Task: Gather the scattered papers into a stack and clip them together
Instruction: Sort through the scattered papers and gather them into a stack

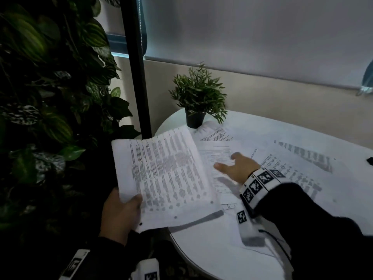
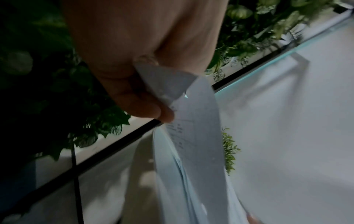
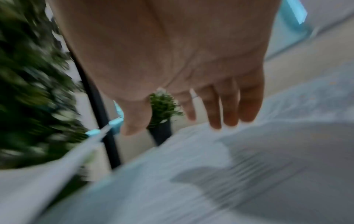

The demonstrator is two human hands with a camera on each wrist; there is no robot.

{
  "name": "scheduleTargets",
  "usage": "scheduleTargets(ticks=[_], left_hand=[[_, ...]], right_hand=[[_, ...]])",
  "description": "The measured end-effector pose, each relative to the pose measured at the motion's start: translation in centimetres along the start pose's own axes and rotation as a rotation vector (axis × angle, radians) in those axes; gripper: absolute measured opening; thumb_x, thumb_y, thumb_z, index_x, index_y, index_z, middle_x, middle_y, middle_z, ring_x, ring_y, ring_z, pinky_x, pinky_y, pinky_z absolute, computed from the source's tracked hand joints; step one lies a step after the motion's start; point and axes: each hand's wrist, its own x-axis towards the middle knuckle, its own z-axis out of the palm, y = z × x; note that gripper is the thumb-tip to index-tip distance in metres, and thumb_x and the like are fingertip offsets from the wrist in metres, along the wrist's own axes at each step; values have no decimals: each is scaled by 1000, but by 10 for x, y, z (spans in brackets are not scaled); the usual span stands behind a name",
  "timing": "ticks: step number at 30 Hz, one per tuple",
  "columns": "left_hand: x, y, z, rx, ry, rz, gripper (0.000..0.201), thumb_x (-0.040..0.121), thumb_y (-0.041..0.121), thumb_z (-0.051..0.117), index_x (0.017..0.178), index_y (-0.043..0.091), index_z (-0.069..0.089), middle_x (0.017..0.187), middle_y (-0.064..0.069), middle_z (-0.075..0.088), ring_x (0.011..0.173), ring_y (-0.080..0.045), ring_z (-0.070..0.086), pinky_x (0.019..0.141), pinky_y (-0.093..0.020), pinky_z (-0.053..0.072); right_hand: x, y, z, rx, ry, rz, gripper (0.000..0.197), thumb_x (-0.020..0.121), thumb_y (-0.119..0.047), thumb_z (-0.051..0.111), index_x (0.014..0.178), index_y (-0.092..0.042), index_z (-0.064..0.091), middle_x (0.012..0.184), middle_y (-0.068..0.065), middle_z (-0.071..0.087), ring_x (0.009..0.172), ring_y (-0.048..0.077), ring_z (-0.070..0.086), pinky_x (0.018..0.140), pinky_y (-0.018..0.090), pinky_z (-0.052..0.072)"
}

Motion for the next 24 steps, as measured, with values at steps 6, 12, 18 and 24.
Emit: scheduleTargets(ticks=[6, 12, 18, 24], left_hand=[[2, 11, -12, 231, 116, 40, 33, 83, -3, 60, 116, 1, 58, 102, -12, 63, 84, -22, 56, 80, -31, 44], [-4, 12, -7, 219, 111, 24, 33, 88, 6, 60, 121, 4, 57, 97, -6, 57, 68, -16, 53, 57, -21, 37], [-4, 12, -2, 222, 81, 43, 27, 88, 8, 60, 116, 7, 61, 100, -10, 64, 84, -22, 57, 79, -29, 41], [-21, 27, 9, -52, -97, -23, 24, 96, 38, 48, 96, 17, 59, 103, -6, 55, 71, 2, 68, 62, -13, 49]], right_hand=[[10, 38, -4, -185, -7, 255, 97, 77, -54, 67, 145, -1, 21, 149, 17, 33, 133, 30, 38, 105, 37, 35], [6, 63, -46, 87, 148, 210, 62, 82, -27, 71, 135, -5, 48, 141, 12, 48, 128, 27, 47, 105, 32, 35], [-23, 89, -100, 356, 814, 86, 28, 84, -15, 61, 109, -7, 67, 106, 21, 67, 100, 32, 62, 87, 37, 45], [-42, 22, -34, 548, 441, -250, 14, 86, -8, 62, 93, -20, 64, 84, 0, 65, 75, 16, 59, 69, 25, 45]])
